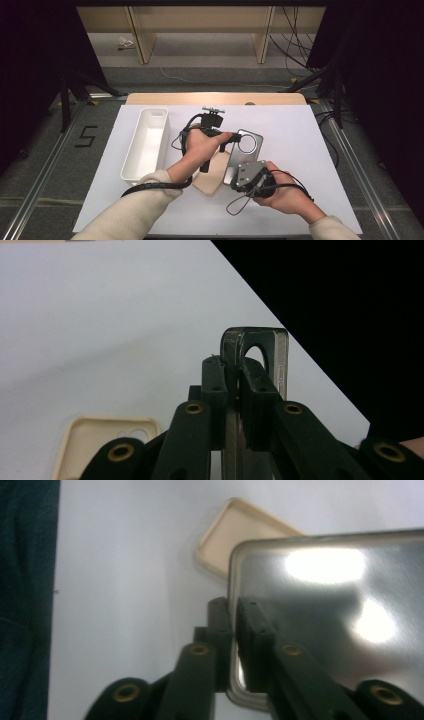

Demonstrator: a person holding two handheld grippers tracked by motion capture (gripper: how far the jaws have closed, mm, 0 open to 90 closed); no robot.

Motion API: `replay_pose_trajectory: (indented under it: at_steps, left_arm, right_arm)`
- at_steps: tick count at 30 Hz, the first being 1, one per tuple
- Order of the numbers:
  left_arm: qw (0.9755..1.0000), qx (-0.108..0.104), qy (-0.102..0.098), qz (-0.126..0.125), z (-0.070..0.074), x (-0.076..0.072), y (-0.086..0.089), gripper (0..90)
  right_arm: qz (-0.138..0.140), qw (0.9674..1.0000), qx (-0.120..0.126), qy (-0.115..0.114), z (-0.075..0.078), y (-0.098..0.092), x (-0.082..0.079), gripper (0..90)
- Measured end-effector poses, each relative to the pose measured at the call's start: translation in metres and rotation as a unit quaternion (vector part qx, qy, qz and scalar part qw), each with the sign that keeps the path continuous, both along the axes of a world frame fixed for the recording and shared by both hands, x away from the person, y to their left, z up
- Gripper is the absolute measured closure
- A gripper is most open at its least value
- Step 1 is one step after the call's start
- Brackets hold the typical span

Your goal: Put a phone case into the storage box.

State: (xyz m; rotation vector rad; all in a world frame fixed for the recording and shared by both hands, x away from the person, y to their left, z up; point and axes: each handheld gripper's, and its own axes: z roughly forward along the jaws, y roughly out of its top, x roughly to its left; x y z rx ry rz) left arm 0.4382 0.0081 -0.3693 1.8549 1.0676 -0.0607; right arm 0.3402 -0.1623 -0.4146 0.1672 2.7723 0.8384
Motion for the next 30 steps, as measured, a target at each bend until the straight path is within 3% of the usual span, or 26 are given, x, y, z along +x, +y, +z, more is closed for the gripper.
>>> replay_pose_trajectory:
  at_steps: [3, 4, 5, 7, 9, 13, 20, 25, 30]
  left_arm:
    - [0.9995, 0.010, -0.028, 0.001, 0.003, -0.001, 0.003, 81.9]
    - [0.9992, 0.011, -0.039, 0.002, 0.004, -0.001, 0.005, 81.9]
    - [0.9986, 0.014, -0.051, 0.003, 0.005, -0.001, 0.006, 81.9]
    - [0.9976, 0.016, -0.067, 0.007, 0.007, -0.001, 0.010, 81.9]
    - [0.9970, 0.010, -0.076, 0.012, 0.009, -0.002, 0.015, 81.8]
    - [0.9948, 0.007, -0.099, 0.024, 0.013, -0.003, 0.027, 81.8]
    - [0.9922, 0.004, -0.119, 0.035, 0.015, -0.005, 0.049, 81.9]
    - [0.9914, 0.004, -0.123, 0.045, 0.014, -0.006, 0.064, 81.9]
    - [0.9902, 0.002, -0.128, 0.054, 0.015, -0.006, 0.078, 81.9]
  right_arm:
    - [-0.021, 0.9996, 0.013, -0.014, 0.000, -0.003, 0.002, 68.5]
    - [-0.038, 0.9987, 0.025, -0.020, 0.002, -0.006, 0.003, 58.6]
    - [-0.047, 0.9981, 0.031, -0.024, 0.002, -0.007, 0.003, 54.9]
    - [-0.055, 0.9974, 0.038, -0.026, 0.003, -0.008, 0.004, 52.1]
    - [-0.084, 0.9943, 0.059, -0.028, 0.005, -0.013, 0.004, 43.9]
    - [-0.105, 0.9912, 0.077, -0.025, 0.005, -0.018, 0.005, 37.4]
    - [-0.156, 0.9803, 0.121, -0.008, 0.004, -0.036, 0.009, 26.5]
    - [-0.182, 0.9729, 0.142, -0.003, 0.004, -0.047, 0.011, 24.6]
    - [-0.195, 0.9704, 0.143, -0.003, 0.003, -0.051, 0.013, 23.4]
